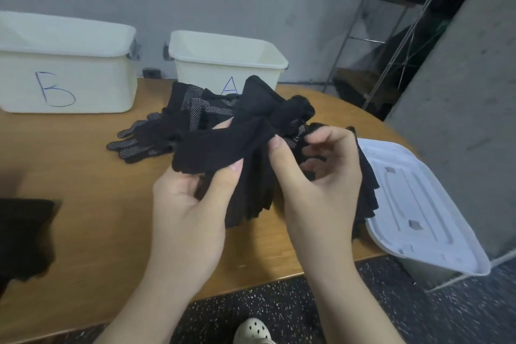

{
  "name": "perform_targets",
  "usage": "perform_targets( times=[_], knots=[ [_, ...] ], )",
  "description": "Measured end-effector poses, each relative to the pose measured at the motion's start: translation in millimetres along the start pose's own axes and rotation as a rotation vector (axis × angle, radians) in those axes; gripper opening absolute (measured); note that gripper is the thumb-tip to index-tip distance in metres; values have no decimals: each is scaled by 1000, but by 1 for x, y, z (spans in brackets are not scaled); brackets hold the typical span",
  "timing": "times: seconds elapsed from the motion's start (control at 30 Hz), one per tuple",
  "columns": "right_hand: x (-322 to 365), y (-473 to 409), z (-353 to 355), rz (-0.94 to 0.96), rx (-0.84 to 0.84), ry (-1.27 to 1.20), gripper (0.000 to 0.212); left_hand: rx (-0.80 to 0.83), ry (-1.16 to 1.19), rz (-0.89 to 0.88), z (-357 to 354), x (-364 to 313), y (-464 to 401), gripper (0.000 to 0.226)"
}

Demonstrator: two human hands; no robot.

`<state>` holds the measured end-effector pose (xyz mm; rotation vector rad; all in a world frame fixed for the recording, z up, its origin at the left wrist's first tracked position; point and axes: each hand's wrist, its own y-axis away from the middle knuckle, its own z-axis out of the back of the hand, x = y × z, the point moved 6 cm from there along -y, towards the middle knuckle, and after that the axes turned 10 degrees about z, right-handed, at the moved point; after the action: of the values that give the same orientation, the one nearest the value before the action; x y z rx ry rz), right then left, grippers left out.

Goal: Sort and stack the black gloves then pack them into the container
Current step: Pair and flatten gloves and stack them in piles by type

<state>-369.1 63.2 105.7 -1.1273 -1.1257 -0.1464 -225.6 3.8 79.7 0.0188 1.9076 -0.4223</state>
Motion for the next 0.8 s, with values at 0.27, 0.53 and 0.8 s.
perform_targets(
  times=[0.27, 0.53, 0.8],
  knots=[
    [-12, -8, 5, -72, 142, -190, 20, 8, -101, -57, -31, 14, 3, 32],
    [-18, -12, -3, -207, 186, -580, 43, 103, -279, -225, -50, 18, 6, 56],
    [-19, -7, -5, -230, 241, -506, 21, 253, -612, -291, -58, 30, 4, 63]
  ],
)
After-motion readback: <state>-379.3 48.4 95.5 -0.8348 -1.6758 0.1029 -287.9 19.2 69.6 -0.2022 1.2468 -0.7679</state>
